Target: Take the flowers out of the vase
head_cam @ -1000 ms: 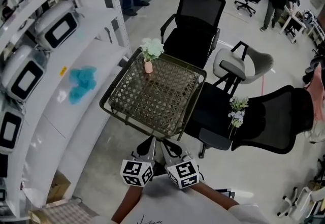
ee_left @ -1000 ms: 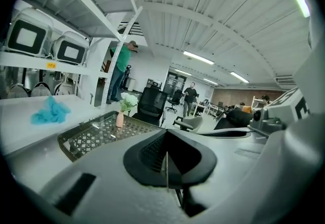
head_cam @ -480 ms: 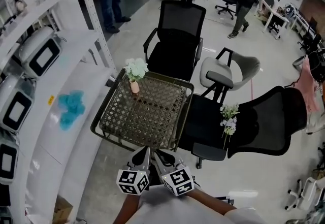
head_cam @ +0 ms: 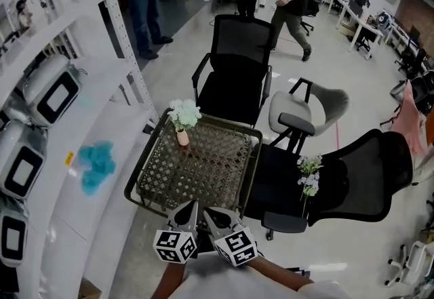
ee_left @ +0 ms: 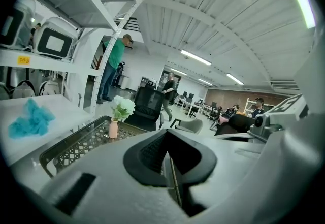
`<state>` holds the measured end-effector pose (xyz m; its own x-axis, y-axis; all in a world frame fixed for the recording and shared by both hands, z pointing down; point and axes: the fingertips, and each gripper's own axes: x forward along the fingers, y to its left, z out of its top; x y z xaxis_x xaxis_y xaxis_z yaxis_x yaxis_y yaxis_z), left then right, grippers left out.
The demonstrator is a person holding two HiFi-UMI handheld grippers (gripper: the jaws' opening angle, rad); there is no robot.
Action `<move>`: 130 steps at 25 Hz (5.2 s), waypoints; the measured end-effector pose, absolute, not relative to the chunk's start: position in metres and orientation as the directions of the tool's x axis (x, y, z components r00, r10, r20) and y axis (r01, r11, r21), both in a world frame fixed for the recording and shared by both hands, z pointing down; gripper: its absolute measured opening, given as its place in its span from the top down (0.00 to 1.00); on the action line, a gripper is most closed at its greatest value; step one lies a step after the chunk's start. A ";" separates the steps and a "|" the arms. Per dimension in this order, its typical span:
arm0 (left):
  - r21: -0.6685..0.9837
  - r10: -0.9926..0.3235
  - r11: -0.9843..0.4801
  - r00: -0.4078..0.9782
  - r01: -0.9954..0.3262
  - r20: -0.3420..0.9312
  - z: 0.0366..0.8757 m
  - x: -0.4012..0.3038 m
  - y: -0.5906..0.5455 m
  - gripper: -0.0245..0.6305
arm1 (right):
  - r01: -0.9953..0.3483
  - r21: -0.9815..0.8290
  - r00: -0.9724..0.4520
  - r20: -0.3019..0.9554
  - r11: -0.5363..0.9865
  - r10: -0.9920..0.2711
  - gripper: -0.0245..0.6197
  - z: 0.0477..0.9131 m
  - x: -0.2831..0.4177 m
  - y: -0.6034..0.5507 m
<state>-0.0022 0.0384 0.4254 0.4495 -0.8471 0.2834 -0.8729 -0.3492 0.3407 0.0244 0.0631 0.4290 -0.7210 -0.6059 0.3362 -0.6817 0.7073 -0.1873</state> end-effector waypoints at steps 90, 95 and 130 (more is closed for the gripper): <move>0.205 -0.807 -0.416 0.464 -0.886 0.365 0.536 -0.130 -0.290 0.92 | -0.822 -0.198 -0.560 0.452 0.534 -0.694 0.94 0.473 -0.079 -0.162; 0.230 -0.807 -0.407 0.466 -0.884 0.364 0.547 -0.133 -0.301 0.91 | -0.825 -0.197 -0.553 0.472 0.529 -0.686 0.94 0.479 -0.081 -0.160; 0.202 -0.769 -0.425 0.469 -0.883 0.434 0.604 -0.134 -0.338 0.81 | -0.855 -0.221 -0.508 0.537 0.468 -0.674 0.93 0.504 -0.070 -0.166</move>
<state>-0.1339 -0.3377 0.6038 0.4691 -0.7690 0.4343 -0.8827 -0.4246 0.2016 -0.0704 -0.1664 0.5038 -0.5077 -0.6739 0.5368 -0.8555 0.4683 -0.2212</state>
